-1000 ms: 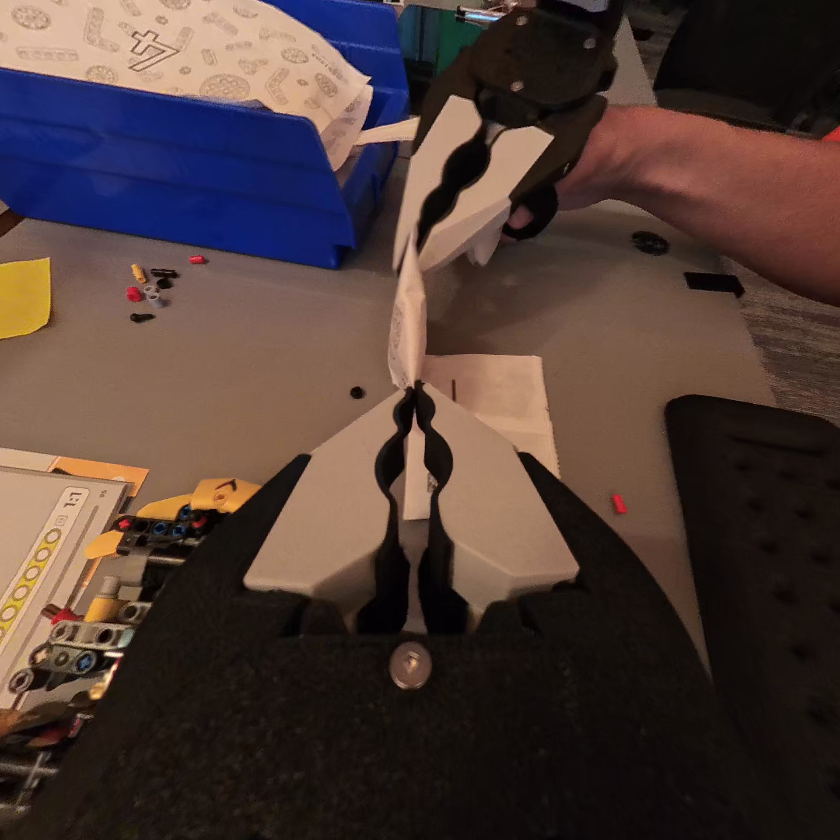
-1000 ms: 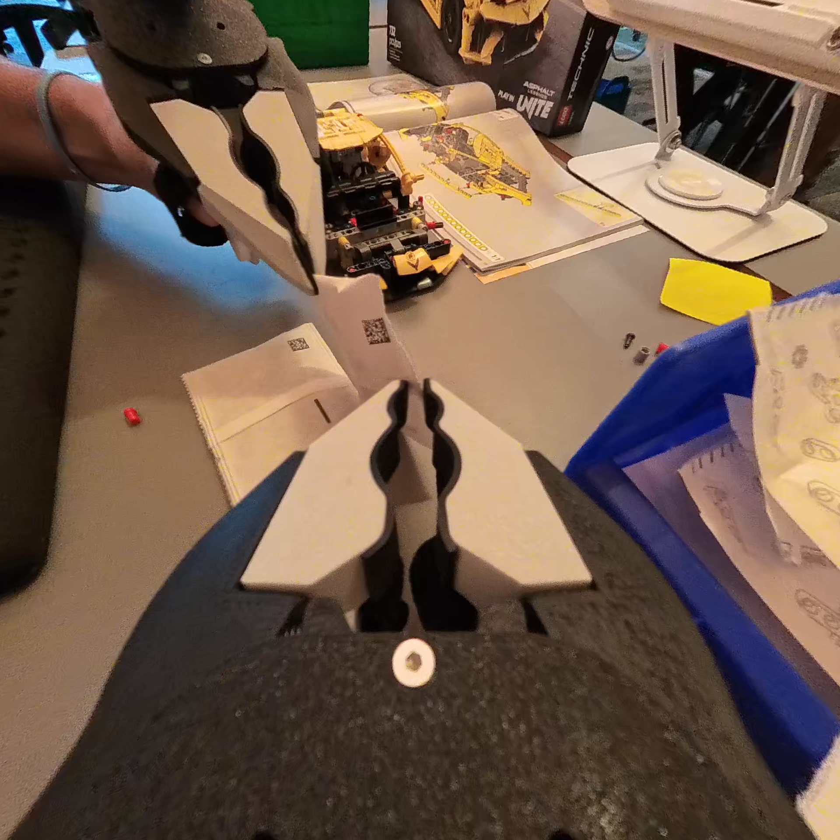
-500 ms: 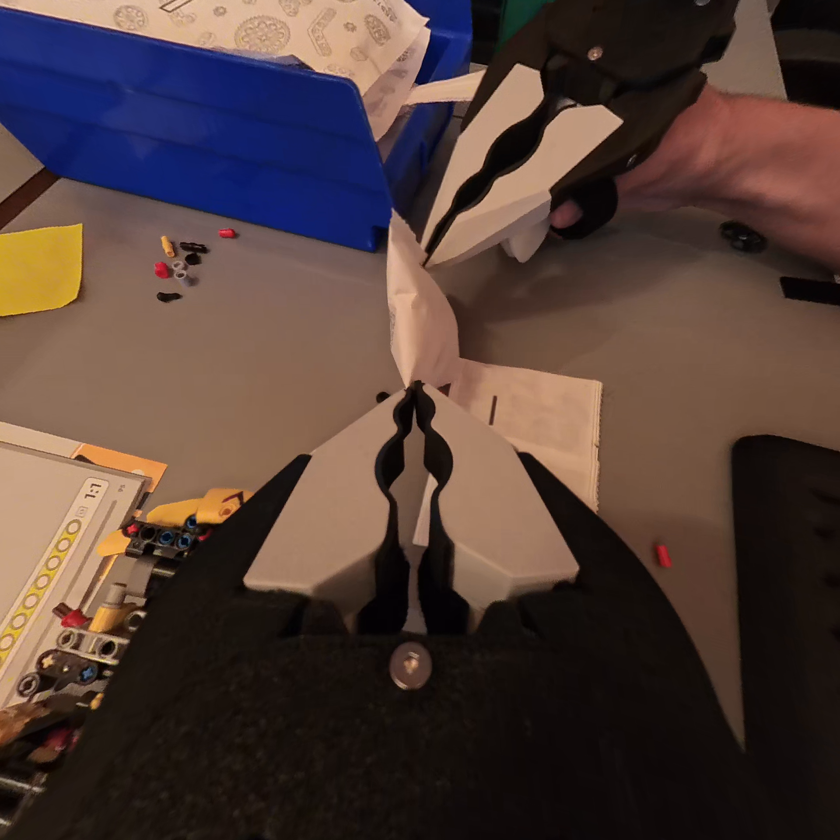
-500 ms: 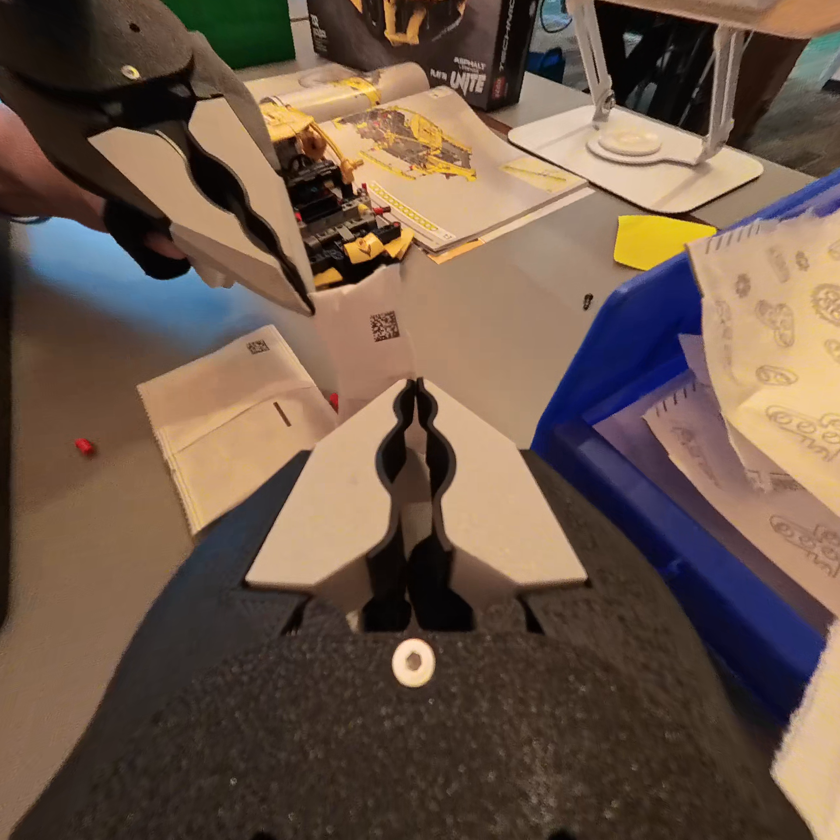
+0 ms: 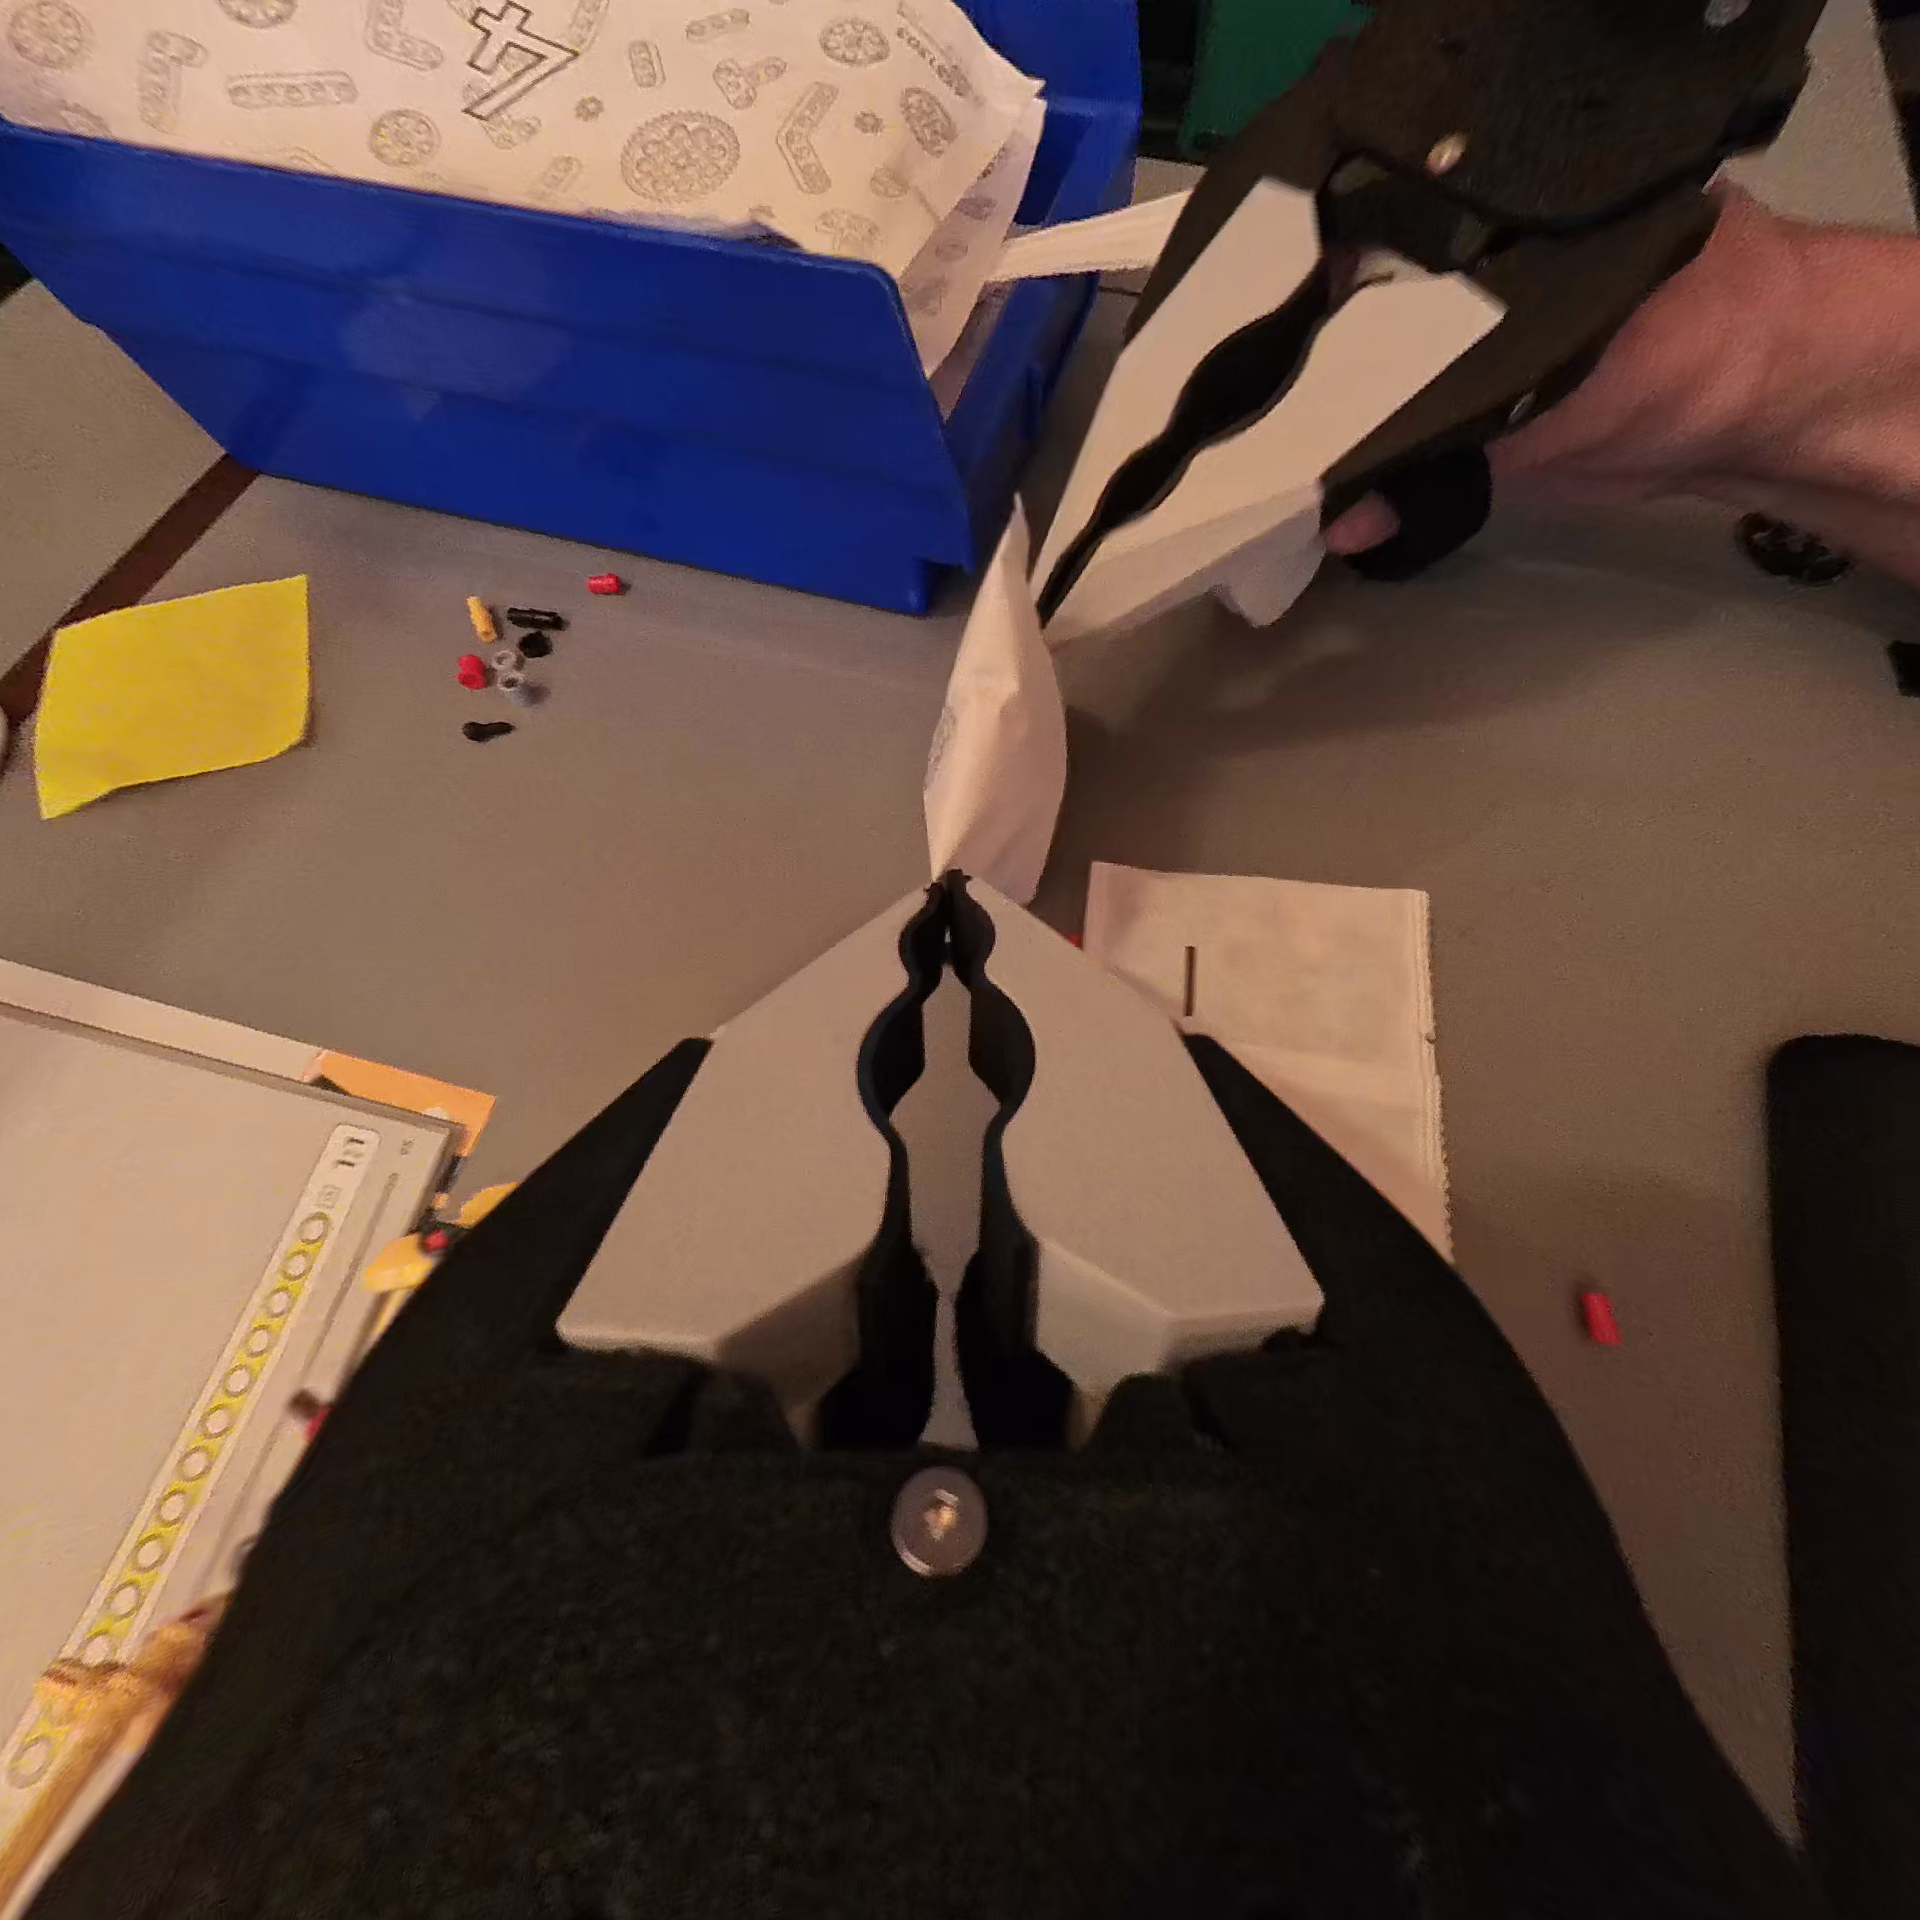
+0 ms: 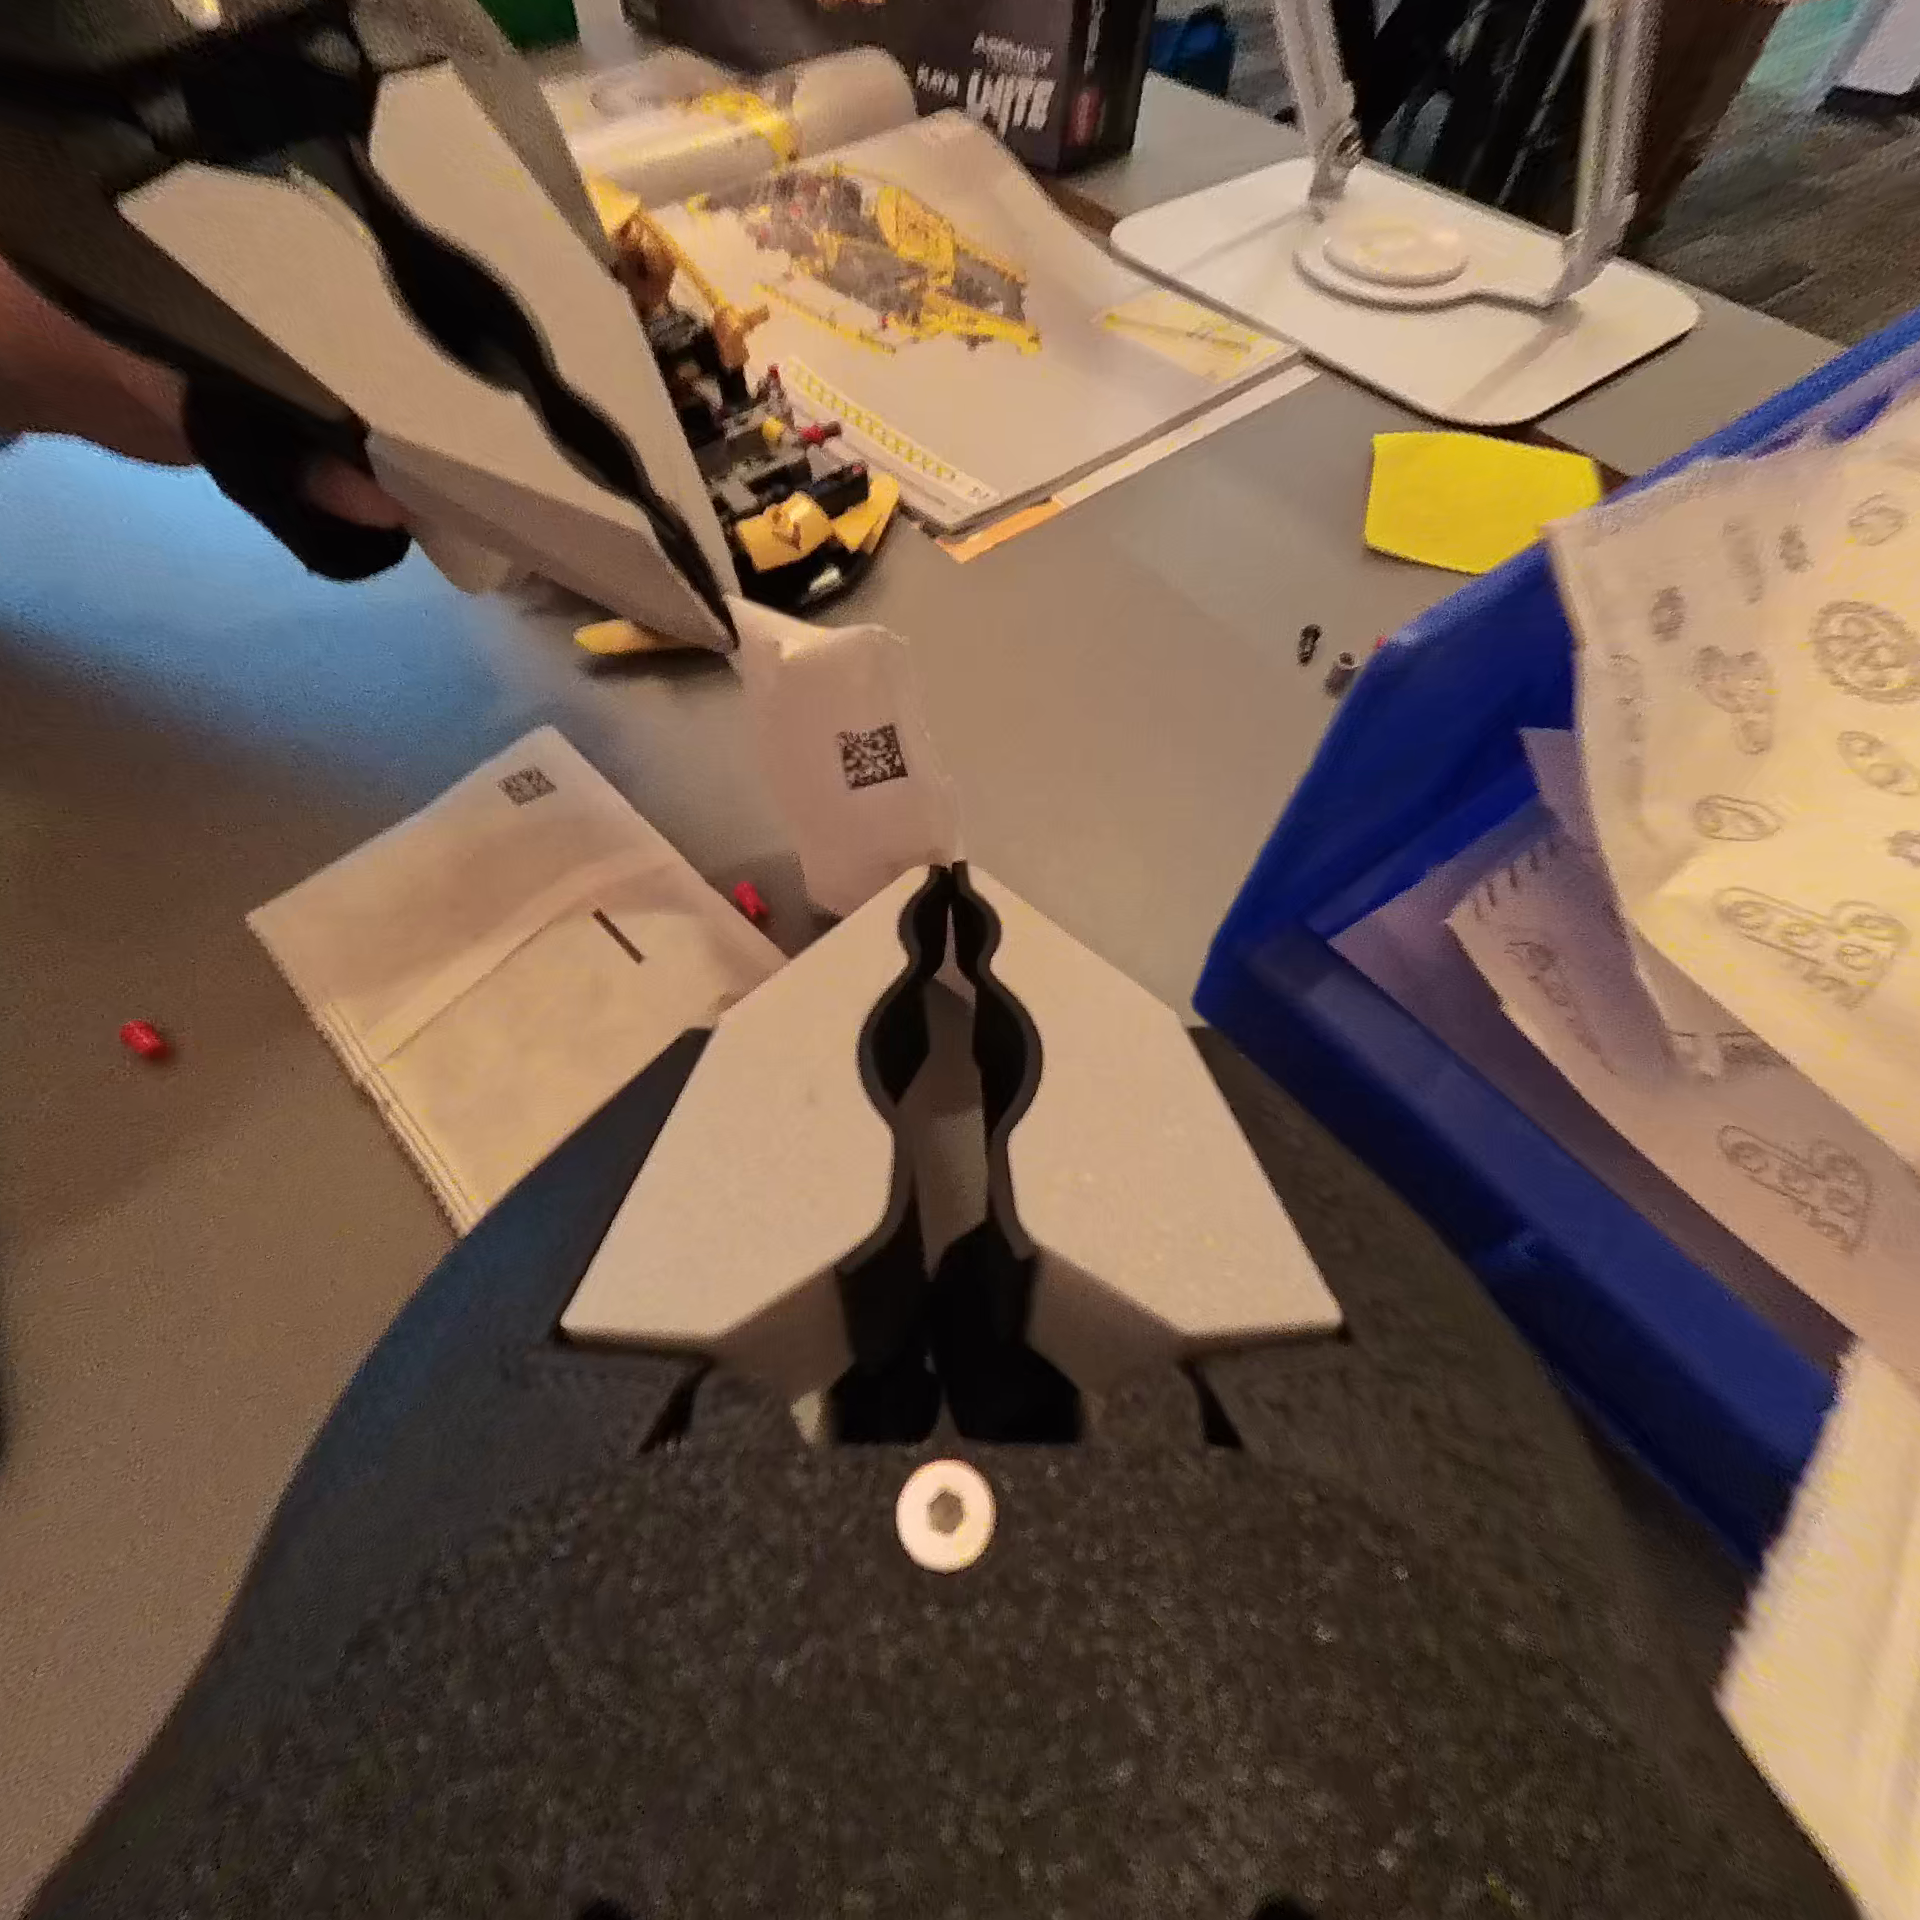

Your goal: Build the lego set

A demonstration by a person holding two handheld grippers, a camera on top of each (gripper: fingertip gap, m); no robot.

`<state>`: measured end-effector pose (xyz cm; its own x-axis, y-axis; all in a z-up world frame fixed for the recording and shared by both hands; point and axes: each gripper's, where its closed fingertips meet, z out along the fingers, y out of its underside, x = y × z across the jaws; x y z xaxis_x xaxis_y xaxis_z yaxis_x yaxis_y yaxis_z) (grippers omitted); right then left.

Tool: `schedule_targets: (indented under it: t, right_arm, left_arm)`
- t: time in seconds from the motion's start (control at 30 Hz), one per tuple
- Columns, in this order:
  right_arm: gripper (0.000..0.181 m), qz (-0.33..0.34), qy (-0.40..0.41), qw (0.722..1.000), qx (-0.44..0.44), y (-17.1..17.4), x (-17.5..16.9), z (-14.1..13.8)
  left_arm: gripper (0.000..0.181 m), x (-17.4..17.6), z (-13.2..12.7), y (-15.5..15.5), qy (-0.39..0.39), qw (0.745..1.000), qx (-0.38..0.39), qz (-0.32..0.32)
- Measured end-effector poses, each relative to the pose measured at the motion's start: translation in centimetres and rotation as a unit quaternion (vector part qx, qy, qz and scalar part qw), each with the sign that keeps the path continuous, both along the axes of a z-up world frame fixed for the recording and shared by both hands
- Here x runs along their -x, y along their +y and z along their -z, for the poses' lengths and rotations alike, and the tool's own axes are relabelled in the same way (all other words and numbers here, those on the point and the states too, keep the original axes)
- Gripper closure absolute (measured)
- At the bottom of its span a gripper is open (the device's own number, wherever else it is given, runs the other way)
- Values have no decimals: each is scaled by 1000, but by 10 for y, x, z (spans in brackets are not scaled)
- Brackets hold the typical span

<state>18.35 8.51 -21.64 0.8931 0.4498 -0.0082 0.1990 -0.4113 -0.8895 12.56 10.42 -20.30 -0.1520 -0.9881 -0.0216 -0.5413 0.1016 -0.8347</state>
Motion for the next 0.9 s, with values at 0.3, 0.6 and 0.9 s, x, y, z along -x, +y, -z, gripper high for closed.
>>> schedule_targets:
  t: [0.3,0.6,0.9]
  right_arm:
    - [181,-5,36,999,-13,-2,1,-13]
    - [181,-3,52,999,-6,1,4,-13]
    - [181,11,88,996,-2,2,0,-21]
  left_arm:
    - [181,-8,-10,0,-9,1000,-2,3]
    - [181,-7,-11,7,-4,1000,7,-5]
    - [181,-8,-16,12,4,999,43,0]
